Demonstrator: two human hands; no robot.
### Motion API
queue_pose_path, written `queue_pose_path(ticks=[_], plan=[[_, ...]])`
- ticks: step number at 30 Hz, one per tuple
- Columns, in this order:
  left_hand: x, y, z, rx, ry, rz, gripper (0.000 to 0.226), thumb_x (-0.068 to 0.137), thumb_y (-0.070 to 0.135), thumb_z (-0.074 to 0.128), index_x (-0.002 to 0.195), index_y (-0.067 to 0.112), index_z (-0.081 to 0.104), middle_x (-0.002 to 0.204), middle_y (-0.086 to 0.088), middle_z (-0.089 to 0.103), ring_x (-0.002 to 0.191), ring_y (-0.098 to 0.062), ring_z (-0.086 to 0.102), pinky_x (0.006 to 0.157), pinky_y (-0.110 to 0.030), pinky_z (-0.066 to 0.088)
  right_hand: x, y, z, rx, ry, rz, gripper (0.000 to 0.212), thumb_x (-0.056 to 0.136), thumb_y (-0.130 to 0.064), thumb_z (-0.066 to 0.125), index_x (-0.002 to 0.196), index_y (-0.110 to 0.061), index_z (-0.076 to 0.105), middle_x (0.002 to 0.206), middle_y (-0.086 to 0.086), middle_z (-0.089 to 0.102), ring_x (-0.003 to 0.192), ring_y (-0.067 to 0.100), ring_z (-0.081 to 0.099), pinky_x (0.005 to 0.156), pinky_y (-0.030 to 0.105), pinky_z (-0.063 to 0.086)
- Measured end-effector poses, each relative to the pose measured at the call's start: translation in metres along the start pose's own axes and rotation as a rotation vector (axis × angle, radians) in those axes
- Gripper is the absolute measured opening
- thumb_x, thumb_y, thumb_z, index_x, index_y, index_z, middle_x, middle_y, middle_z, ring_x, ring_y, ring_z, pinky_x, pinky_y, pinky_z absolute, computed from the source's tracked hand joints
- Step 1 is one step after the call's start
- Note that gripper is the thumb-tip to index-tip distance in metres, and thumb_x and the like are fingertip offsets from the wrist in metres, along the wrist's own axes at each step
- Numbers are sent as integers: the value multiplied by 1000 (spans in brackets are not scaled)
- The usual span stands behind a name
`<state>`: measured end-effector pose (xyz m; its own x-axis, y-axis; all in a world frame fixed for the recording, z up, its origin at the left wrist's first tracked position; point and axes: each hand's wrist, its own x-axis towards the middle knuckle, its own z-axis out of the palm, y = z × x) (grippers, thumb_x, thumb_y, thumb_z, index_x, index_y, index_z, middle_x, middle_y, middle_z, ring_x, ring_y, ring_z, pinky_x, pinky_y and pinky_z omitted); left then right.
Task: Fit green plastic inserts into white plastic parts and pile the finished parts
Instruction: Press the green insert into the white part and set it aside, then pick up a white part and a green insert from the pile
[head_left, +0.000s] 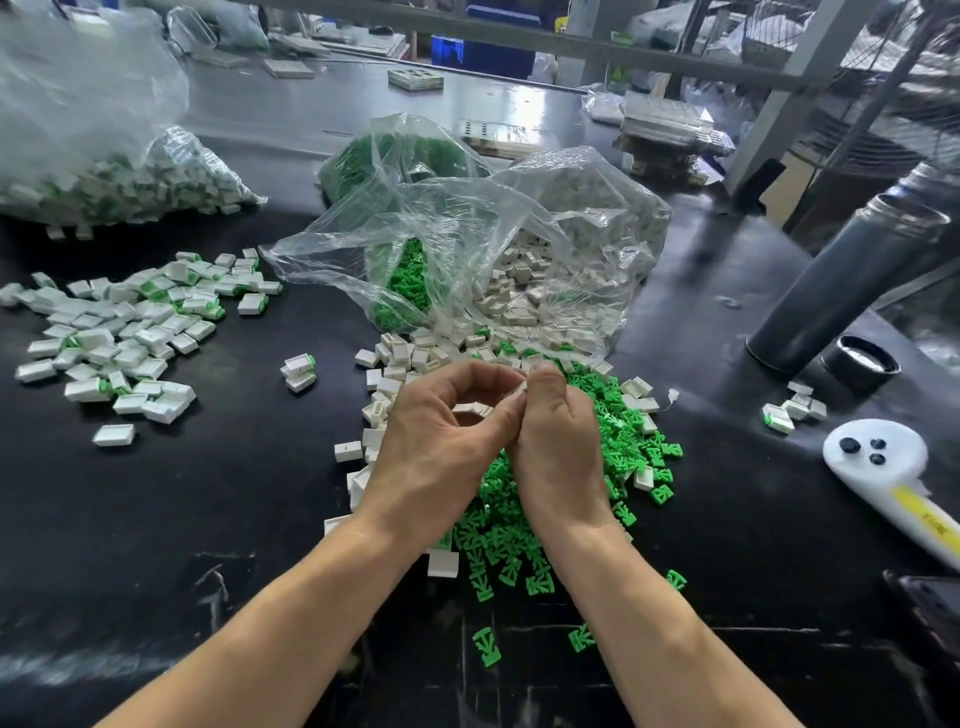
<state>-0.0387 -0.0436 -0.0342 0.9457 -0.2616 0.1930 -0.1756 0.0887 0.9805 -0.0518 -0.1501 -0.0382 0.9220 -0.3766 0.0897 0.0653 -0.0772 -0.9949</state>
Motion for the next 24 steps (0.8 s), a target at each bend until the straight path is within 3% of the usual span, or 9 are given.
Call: queue_pose_path(ticks=[1,4,6,8,10,12,16,20,24], plan=[[0,0,0,0,-2,2,6,93,15,75,99,15,75,100,-3,78,96,-24,75,89,-49,61,0,-1,1,-1,3,-8,50,101,-43,33,81,-40,80,88,-9,79,89,4,75,79,20,58],[-1,2,-1,-1,2,4,8,92,17,76,99,14,75,99,-4,78,96,-24,74,90,-49,60,1,1,0,36,1,9,52,99,-52,36,84,-30,80,84,-4,78,86,8,75,78,28,58],[0,3,-1,4,9,12,9,90,19,76,97,14,75,97,-3,78,92,-21,74,86,-45,60,-2,-2,-2,60,-11,12,58,105,-56,34,74,-34,78,60,-10,67,57,1,64,55,21,49],[0,4,-4,0,38,11,8,90,19,78,96,15,75,91,-1,77,83,-15,73,79,-35,58,-3,-4,-6,45,-5,-11,67,106,-61,31,68,-24,74,50,-9,57,45,3,50,47,21,37],[2,5,-7,22,76,13,7,88,23,79,93,21,75,86,4,77,78,-7,69,73,-23,54,-1,-5,-12,3,10,-71,63,105,-63,36,73,-21,71,59,-3,63,49,5,52,52,25,36],[3,6,-10,31,84,20,8,86,26,79,92,22,75,82,9,76,75,-2,68,70,-17,52,0,-6,-16,-13,0,-141,46,103,-57,50,84,-21,71,71,-1,67,56,5,53,54,25,38],[3,9,-13,30,108,7,22,82,34,79,94,17,75,84,3,77,76,-4,69,70,-19,55,2,-5,-18,-66,-41,-235,14,97,-37,69,89,-26,72,76,-9,70,66,3,59,63,21,47],[2,6,-15,154,114,19,21,84,22,82,103,23,72,87,1,75,80,-12,72,73,-27,60,2,-1,-15,-146,0,-236,14,98,-36,69,89,-26,71,80,-11,74,70,4,64,65,18,48],[3,7,-23,417,124,121,15,87,23,81,99,29,72,86,16,73,78,-4,69,68,-19,57,1,0,-16,-196,44,-211,14,98,-35,70,88,-27,71,78,-18,71,67,1,63,60,12,45]])
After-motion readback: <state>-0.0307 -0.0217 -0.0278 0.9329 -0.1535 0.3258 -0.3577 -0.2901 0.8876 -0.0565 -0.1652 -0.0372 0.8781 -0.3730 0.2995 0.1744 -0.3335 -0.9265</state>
